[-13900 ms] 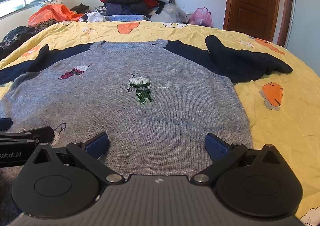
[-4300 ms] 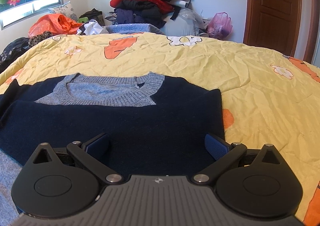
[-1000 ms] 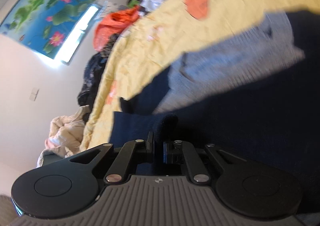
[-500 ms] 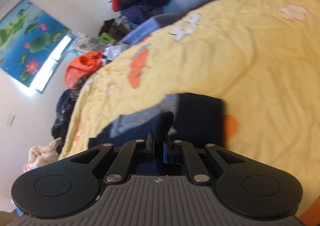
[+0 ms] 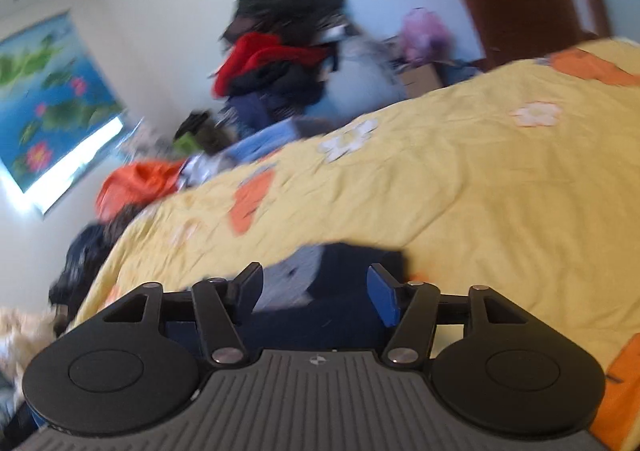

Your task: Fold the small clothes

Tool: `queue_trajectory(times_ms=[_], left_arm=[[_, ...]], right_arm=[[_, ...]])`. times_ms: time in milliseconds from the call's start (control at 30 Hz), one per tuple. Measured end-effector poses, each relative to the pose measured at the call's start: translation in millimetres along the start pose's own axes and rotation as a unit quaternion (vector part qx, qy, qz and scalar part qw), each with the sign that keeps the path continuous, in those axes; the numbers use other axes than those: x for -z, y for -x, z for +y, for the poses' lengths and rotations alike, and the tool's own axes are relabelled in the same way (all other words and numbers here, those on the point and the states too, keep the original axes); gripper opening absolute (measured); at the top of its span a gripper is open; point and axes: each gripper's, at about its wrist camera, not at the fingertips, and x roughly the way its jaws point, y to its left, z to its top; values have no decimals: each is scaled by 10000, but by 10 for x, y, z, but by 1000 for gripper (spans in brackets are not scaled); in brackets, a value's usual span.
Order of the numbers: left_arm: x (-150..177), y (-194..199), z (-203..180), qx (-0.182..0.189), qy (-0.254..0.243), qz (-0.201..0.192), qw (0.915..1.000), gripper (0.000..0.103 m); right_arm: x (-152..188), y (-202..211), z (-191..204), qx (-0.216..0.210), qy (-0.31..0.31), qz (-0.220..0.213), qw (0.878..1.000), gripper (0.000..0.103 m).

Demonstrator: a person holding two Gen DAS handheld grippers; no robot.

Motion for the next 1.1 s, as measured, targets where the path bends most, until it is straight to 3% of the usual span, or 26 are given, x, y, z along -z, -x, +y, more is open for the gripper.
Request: queue_trajectory(times_ms=[100, 167, 233, 267, 333, 600, 700, 733, 833, 967, 1000, 1100], left_arm=[[-92, -477, -129, -304, -761, 580, 9949, 97], [-23, -824, -79, -382, -957, 1343, 9856, 97], [97, -1037, 0, -515, -1123, 1829, 9753, 97], [172, -1029, 22, -462, -1351, 1707, 9749, 98], [162, -1036, 65, -355, -1284, 1795, 9747, 98], [100, -1167, 97, -286, -1402, 1904, 9712, 103], [100, -856, 70, -500, -1515, 1689, 9726, 103], [109, -689, 64, -401, -1488, 1675, 9737, 103], [248, -246, 33, -27, -1494, 1840, 9715, 103], [576, 64, -50, 80, -2074, 1907, 9595, 103], [608, 106, -38, 83, -2084, 1815, 9610, 103], [580, 55, 51, 186, -1769, 1946, 9646, 103]], right_arm=[[182, -292, 223, 250, 647, 352, 9970, 63], [300, -481, 262, 547, 939, 474, 9930, 63], [420, -568, 251, 729, 1206, 341, 9894, 64], [472, -557, 244, 738, 1390, 246, 9872, 66], [568, -573, 294, 801, 1798, 188, 9802, 71], [606, -651, 419, 1020, 2262, 434, 9677, 91], [662, -551, 513, 1229, 2382, 305, 9629, 84], [690, -449, 561, 1284, 2290, 241, 9646, 82], [827, -156, 675, 942, 1998, 311, 9748, 86], [1122, -120, 836, 1182, 2422, 721, 9603, 95], [1181, -132, 854, 1260, 2501, 737, 9572, 103], [1219, -125, 845, 1278, 2355, 670, 9611, 103]])
